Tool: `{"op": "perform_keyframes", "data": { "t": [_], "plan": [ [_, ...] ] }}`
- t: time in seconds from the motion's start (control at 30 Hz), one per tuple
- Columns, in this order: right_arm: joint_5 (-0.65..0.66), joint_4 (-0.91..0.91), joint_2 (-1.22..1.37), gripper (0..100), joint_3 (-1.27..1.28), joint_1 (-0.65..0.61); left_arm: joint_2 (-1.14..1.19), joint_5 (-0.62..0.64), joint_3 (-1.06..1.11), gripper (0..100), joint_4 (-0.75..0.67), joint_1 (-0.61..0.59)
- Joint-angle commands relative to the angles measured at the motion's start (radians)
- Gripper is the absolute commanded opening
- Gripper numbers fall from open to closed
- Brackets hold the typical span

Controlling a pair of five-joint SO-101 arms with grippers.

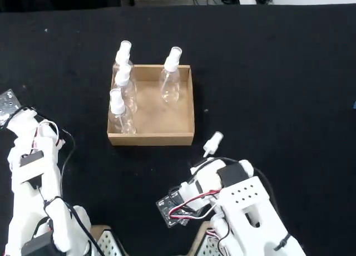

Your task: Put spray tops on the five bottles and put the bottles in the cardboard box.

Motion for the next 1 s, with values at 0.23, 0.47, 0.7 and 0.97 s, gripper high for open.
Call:
{"op": "perform_keyframes", "data": {
  "t": [0.23,0.47,0.7,0.97],
  "plan": [
    [-0.066,0.018,0.024,4.1,0.027,-0.005,-0.035,0.011,-0.01,3,-0.017,-0.01],
    [-0.232,0.127,0.028,4.9,-0.191,-0.005,-0.035,0.011,-0.01,3,-0.017,-0.01],
    [-0.302,0.351,0.03,4.9,-0.518,0.186,-0.035,0.011,-0.008,3,-0.017,-0.01],
    [-0.562,0.043,0.058,4.9,-0.542,0.747,-0.035,0.011,-0.008,3,-0.017,-0.008]
  ]
}}
